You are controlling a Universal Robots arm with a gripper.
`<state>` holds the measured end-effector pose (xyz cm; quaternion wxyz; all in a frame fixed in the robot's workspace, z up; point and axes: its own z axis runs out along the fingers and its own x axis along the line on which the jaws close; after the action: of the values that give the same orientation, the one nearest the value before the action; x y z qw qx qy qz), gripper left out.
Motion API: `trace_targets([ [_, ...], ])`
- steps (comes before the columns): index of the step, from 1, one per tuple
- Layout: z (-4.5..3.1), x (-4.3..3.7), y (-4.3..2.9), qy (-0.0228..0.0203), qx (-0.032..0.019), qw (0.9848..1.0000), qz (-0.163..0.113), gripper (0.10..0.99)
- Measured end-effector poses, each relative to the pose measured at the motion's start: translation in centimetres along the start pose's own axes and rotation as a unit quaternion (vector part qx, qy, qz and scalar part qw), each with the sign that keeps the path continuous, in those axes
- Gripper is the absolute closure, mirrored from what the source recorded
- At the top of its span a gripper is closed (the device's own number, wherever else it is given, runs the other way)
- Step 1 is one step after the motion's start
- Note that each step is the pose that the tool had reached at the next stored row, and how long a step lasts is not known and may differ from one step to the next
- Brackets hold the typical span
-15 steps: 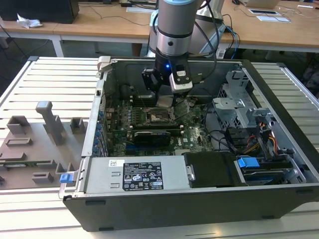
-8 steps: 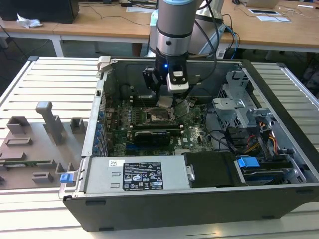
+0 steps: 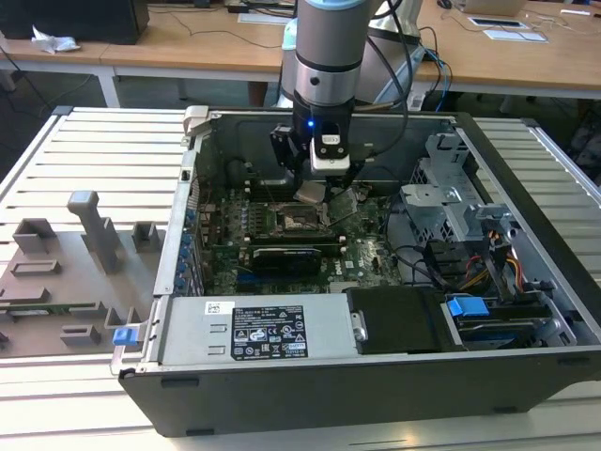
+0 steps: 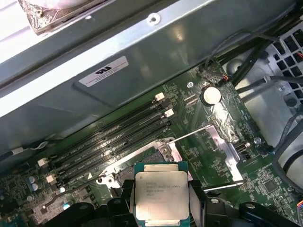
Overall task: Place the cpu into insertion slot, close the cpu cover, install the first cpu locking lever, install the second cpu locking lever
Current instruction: 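Place the cpu into insertion slot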
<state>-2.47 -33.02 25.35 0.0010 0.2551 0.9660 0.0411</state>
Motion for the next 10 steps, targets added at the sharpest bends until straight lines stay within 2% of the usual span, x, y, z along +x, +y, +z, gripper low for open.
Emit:
trace_targets([
  [6,0.01,0.00,0.00,-0.0019,-0.0005,0.9997,0.024,0.545],
  [10,0.01,0.00,0.00,-0.0041,-0.0010,0.9987,0.051,0.545],
])
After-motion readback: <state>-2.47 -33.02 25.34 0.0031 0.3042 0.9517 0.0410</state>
